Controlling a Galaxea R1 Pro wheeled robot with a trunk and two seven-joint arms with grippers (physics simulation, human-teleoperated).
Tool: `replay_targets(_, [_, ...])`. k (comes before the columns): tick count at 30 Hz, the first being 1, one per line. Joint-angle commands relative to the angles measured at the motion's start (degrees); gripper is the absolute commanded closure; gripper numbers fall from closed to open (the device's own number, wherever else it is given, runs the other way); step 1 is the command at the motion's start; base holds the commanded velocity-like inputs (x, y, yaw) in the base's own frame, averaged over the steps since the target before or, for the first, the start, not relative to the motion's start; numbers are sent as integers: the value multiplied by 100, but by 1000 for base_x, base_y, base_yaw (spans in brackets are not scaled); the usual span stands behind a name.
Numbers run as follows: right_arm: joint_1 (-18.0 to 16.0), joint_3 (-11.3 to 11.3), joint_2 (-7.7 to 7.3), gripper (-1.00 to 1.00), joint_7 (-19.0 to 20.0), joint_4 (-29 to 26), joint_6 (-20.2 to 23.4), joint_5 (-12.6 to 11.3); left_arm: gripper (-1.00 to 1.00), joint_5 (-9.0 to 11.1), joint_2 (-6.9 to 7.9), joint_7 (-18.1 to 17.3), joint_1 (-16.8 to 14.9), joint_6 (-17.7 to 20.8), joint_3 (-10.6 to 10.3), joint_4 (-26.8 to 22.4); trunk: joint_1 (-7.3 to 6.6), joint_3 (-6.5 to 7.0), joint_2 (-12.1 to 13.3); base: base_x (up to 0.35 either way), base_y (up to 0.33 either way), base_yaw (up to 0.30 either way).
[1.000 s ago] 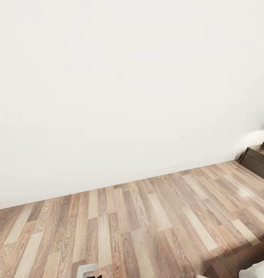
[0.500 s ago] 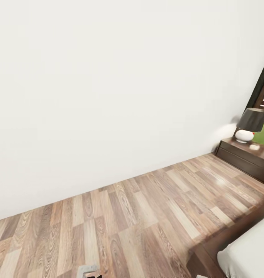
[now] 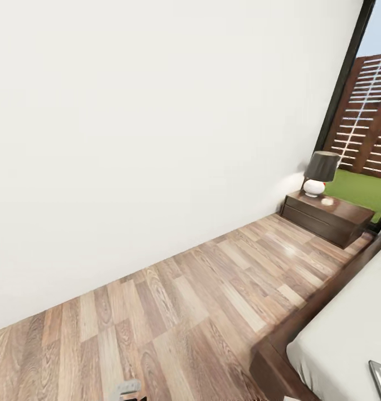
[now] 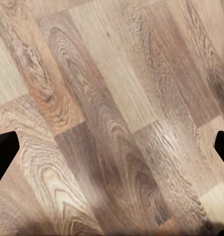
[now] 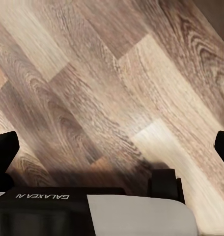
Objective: In the bedroom, move the book from the bed onto either nightstand, and place the two sandals side by side next to the bed.
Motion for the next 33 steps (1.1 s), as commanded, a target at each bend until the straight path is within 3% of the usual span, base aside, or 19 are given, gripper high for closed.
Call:
replay_targets(1, [-1,-30,0,-100,18,-9,49,-46,-100,-60,0,-9,-2,-18,49,1,-1,-5,-3,0,0,-300])
replay_targets(33, [-1,-29,0,-100,18,-9,50,-45,-100,-60,0,-11,-2,-18,49,1,-1,-5,-3,0,0,-300])
